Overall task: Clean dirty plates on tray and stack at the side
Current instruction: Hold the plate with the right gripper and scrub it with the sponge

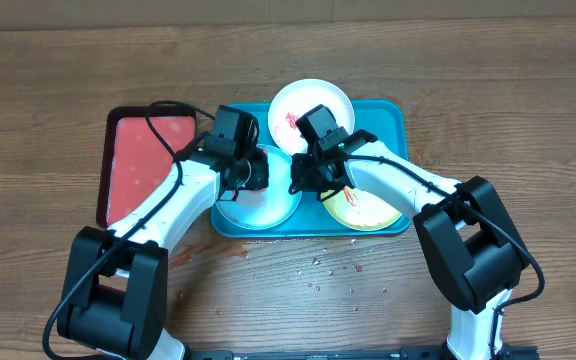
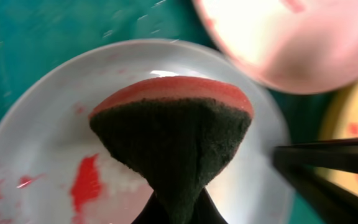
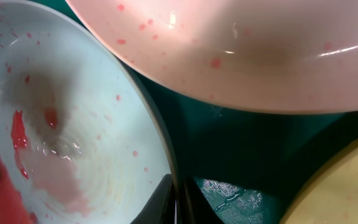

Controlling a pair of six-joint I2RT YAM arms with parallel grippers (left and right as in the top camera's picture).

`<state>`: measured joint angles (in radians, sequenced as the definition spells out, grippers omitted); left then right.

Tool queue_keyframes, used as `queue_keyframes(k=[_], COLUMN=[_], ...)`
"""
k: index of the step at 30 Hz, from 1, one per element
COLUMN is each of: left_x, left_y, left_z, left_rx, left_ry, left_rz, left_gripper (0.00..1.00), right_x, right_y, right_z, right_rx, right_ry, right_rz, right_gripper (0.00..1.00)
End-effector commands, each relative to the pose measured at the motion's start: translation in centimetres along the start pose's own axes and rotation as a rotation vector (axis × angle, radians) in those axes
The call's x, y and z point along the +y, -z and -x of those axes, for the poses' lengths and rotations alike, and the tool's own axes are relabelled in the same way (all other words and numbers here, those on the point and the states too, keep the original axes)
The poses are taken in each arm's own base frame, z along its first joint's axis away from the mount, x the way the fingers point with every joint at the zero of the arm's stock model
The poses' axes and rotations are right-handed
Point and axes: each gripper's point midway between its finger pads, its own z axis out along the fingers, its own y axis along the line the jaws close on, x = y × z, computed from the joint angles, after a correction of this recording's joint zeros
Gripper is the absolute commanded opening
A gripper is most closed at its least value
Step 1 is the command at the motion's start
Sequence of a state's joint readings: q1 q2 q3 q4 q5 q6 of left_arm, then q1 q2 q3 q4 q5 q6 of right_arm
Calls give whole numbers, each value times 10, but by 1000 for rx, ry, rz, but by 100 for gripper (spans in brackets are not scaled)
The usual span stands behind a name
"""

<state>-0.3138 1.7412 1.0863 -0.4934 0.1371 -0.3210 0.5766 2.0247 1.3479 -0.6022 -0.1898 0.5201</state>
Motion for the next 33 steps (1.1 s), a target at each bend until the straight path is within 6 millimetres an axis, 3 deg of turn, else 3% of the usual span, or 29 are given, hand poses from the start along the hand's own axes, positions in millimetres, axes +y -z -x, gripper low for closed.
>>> queue_keyframes(k=[1,2,4,7,12,28,33], left_x=[-30,-28,-24,-20,-12,1,2], left_y=[8,7,5,2,-5,-14,-26], left_z=[4,0,-8,-21,-30,-29,-28], left_rx=[27,40,68,104,115,102,101], left_ry=[-25,-9,2,9,12,11,24], left_rz=[-151,-141,-130,-118,-95,-29,-28], left_gripper=[4,6,18,24,54,51,33], right_x=[-1,-1,-1,-1,0,0,0], right_y=[-1,-1,-1,-1,-1,-1,-1], right_z=[1,1,1,1,2,2,2], right_rx=[-11,-11,-11,-10,-15,-15,-14], right_ry=[-1,-1,-1,-1,0,0,0], right_rz=[-12,-13,-13,-12,-7,-5,-5], right_gripper=[6,6,6,6,6,7,7])
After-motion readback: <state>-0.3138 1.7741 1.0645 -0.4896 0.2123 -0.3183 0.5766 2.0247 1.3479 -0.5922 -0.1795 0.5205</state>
